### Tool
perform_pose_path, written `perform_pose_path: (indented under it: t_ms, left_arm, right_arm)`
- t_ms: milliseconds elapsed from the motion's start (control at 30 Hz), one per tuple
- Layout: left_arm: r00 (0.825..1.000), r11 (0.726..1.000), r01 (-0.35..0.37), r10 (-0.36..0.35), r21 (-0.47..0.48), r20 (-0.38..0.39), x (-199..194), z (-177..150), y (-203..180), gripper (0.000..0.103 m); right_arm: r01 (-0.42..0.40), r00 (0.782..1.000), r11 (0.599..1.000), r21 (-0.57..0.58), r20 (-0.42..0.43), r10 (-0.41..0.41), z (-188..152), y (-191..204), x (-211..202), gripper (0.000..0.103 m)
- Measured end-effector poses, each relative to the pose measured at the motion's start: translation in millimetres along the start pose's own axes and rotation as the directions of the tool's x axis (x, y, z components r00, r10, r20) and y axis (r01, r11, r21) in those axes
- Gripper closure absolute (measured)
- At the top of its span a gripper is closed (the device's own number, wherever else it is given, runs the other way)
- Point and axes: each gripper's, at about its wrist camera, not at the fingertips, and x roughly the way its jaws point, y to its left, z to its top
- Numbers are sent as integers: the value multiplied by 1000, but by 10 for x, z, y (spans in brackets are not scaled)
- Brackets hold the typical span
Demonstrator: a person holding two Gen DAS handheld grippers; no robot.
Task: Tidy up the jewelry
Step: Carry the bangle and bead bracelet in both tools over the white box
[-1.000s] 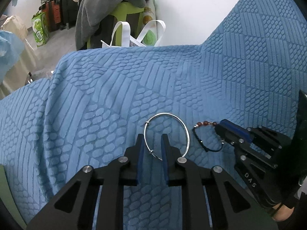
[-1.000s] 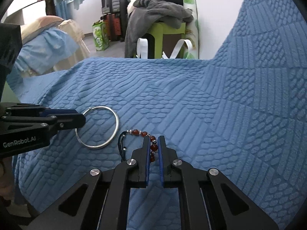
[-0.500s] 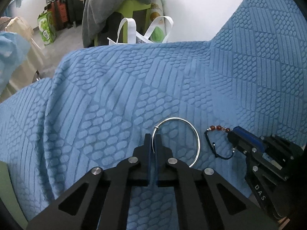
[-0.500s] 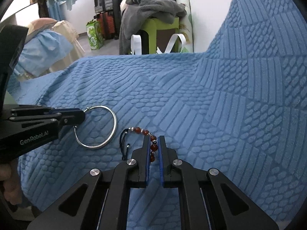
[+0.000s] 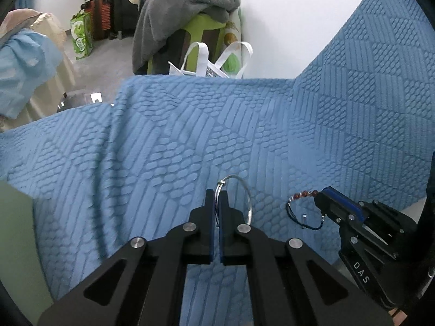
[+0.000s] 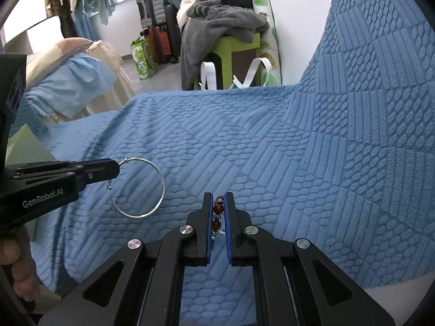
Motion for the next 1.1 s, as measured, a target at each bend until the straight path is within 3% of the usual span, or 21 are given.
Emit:
perform_pose_path:
  t_ms: [267,733,1100]
  left_arm:
    - [999,999,21,-20,-27,28,-381,-64,75,102]
    - [993,999,-9,13,-34,114,-1171,-27,289,102]
    - [974,995,-66,81,-77,211,-1890,-18,761,102]
  right_arm:
    - [-30,999,1000,-4,38,30,89,155,-278,97]
    - [-65,988,994,-89,137,76,494,653,-843,97]
    - [-175,963,969,-174,176,205,774,1339,-1151,97]
